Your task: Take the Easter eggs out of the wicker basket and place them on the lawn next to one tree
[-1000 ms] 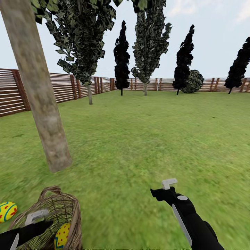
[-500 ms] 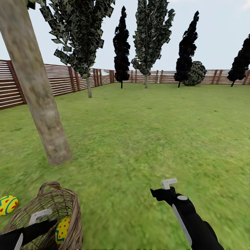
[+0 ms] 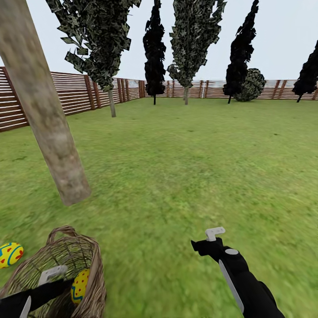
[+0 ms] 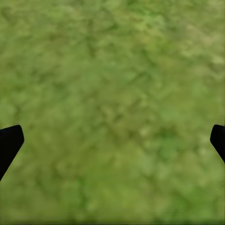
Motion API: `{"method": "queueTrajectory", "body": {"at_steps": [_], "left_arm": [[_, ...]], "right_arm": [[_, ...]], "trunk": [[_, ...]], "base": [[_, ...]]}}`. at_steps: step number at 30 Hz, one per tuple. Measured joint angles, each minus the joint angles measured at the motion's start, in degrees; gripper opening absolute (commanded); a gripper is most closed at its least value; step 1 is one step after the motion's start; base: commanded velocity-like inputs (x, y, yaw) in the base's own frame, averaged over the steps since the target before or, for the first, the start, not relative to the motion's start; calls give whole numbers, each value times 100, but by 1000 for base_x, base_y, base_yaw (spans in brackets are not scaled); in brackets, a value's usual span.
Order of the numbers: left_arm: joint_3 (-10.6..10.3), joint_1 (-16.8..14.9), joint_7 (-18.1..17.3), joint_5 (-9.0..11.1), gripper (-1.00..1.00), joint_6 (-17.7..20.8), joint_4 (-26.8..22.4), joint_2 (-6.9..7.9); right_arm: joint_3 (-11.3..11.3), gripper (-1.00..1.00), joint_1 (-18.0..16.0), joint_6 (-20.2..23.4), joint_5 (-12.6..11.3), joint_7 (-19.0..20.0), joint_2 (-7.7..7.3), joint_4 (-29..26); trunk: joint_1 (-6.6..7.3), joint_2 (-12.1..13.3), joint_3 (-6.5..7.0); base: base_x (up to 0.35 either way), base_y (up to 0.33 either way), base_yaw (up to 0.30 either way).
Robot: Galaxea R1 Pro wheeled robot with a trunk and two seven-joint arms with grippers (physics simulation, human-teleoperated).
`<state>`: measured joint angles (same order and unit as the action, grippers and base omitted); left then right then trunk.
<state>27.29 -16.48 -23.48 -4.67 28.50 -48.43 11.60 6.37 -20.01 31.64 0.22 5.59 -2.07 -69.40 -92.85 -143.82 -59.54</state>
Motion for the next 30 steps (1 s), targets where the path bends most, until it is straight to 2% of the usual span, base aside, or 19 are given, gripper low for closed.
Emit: {"method": "queueTrajectory", "body": {"at_steps": [10,19,23,30], "left_arm": [[39,0,-8,6,100,36,-124,-12],[24,0,-9,7,100,44,-85,-29],[25,0,-2,12,100,44,-82,-107],[27,0,0,6,100,44,-81,-132]], "right_arm": [[2,100,0,-1,0,0,-4,4],[7,100,1,5,0,0,0,10],[7,100,0,5,0,0,12,15],[13,100,0,5,0,0,25,28]], "trunk": [[0,0,0],[1,0,0],[0,0,0],[0,0,0]], "base": [[8,0,0],[241,0,0],[26,0,0],[2,0,0]]}}
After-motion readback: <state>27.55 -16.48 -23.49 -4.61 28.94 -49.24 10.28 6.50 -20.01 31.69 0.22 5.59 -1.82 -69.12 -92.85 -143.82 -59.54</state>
